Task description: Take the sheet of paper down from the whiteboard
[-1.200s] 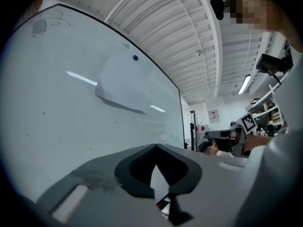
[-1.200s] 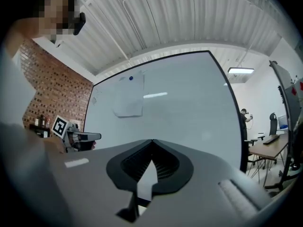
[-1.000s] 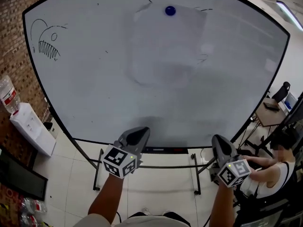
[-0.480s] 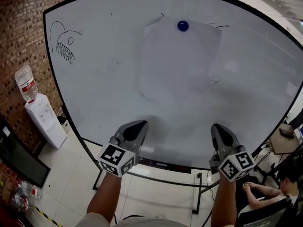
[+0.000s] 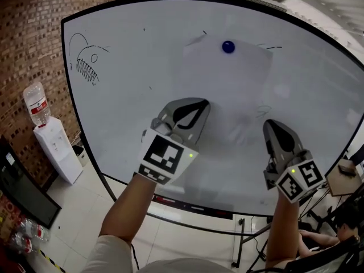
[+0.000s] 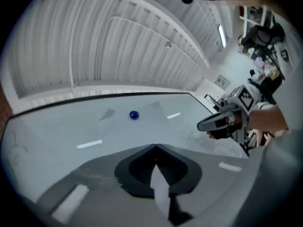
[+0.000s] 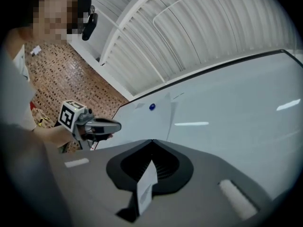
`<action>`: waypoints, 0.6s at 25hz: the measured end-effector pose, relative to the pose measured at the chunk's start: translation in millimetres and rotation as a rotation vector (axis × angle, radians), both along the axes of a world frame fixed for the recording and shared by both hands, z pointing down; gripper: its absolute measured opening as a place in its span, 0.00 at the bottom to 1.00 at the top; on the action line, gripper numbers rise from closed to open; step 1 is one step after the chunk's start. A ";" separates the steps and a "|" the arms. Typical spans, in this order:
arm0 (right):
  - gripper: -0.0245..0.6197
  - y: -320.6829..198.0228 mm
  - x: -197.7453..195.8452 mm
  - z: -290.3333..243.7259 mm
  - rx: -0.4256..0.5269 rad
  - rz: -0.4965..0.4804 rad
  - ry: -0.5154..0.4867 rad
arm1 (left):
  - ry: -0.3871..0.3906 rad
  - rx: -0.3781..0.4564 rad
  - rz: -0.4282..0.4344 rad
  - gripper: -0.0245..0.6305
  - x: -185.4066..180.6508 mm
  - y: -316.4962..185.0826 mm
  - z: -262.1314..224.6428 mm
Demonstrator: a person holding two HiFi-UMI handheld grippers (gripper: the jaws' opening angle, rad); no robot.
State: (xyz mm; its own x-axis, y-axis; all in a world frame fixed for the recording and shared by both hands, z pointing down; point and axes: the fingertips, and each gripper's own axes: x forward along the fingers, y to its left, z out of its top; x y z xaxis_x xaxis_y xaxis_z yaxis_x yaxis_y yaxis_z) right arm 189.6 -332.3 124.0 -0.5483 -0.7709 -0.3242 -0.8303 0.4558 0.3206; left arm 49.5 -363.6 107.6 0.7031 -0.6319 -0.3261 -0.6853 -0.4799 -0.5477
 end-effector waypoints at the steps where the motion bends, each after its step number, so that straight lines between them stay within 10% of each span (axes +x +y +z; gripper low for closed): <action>1: 0.05 -0.5 -3.2 -0.5 0.003 -0.002 0.003 | -0.032 0.036 -0.028 0.04 3.1 -3.2 -13.5; 15: 0.05 -1.8 -18.7 -29.0 0.063 -0.013 0.035 | -0.340 0.214 -0.273 0.26 37.1 -37.9 -111.1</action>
State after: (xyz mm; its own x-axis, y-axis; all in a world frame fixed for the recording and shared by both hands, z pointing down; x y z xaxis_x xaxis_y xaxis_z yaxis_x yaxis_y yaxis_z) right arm 170.9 -334.1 95.0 -0.5701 -0.7424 -0.3518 -0.8122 0.4447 0.3777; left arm 86.6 -401.5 -3.5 0.6102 -0.7520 -0.2493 -0.5352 -0.1593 -0.8295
